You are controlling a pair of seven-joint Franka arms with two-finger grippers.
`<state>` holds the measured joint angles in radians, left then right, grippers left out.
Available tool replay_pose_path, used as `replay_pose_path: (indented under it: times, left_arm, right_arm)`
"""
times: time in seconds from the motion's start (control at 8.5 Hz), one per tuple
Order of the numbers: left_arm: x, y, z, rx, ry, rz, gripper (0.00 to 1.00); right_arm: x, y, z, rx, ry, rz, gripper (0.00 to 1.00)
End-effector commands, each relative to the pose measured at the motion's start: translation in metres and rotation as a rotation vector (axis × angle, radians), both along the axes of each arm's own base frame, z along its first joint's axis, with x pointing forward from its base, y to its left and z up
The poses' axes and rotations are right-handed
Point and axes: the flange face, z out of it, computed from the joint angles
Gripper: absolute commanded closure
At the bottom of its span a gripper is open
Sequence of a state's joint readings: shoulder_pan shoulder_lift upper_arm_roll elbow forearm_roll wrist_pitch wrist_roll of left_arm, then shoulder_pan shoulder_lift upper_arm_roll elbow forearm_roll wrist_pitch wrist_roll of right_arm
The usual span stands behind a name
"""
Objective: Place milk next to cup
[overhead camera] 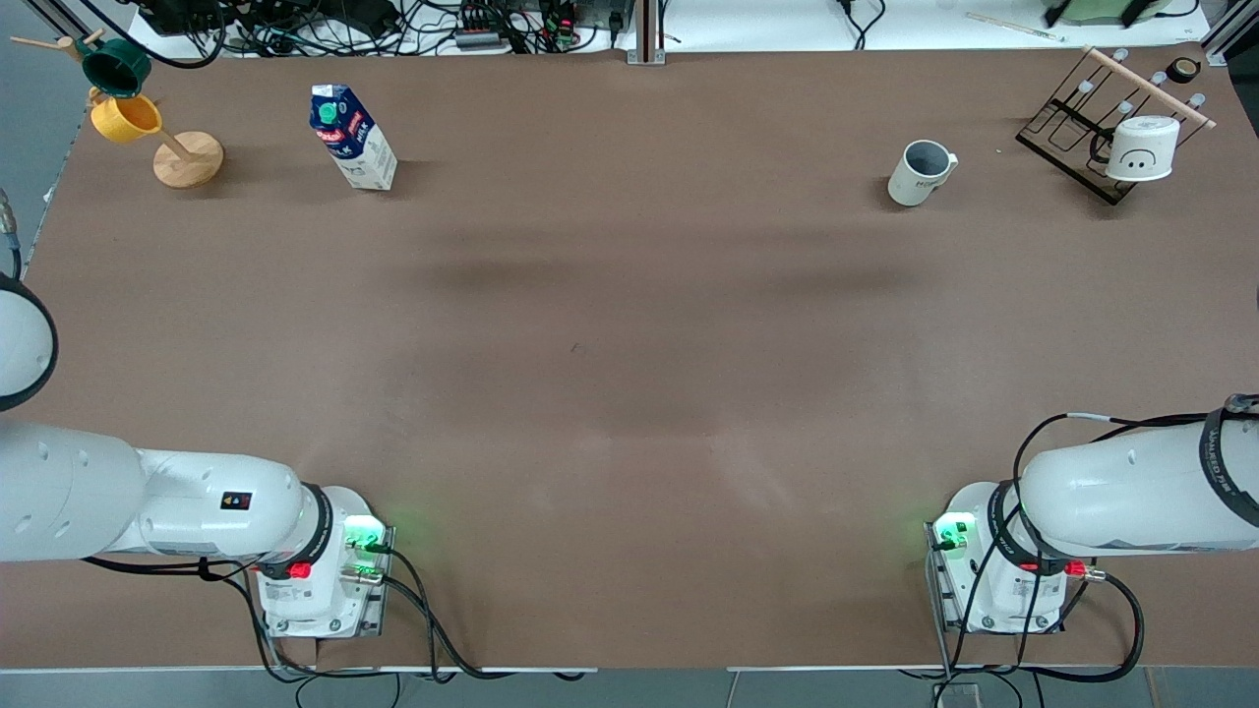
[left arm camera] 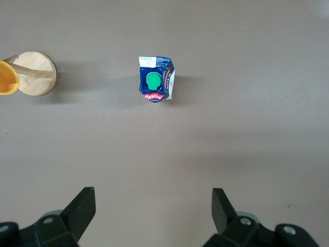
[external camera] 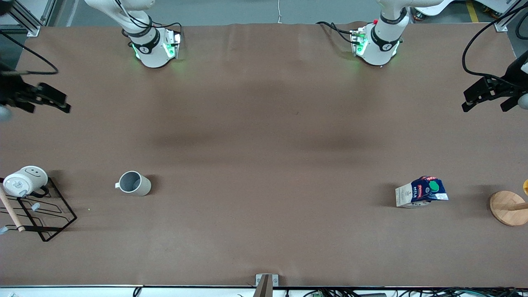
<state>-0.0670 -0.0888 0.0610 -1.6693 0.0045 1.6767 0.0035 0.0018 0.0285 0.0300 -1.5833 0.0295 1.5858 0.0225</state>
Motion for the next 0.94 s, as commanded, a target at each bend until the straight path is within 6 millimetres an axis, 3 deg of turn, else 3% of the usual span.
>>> replay_pose_path:
  times: [0.0,0.35,0.47,0.59,0.82]
  left_arm:
    - [0.003,0.002,-0.002,0.02,0.009,-0.004,0.0]
    - [0.027,0.008,-0.044,0.02,0.07,0.003,0.0]
    - [0.042,0.011,-0.064,0.026,0.058,0.001,0.0]
    - [0.054,0.021,-0.083,0.027,0.06,0.016,0.0]
    - [0.066,0.029,-0.1,0.03,0.052,0.012,0.0]
  right_arm:
    - [0.019,0.021,-0.082,0.006,-0.019,0.009,0.0]
    - [0.05,0.034,-0.231,0.008,-0.066,0.019,0.0]
    - [0.053,0.035,-0.265,0.009,-0.09,0.016,0.0]
    - [0.056,0.038,-0.286,0.01,-0.118,0.018,0.0]
    - [0.063,0.046,-0.32,0.013,-0.158,0.028,0.0]
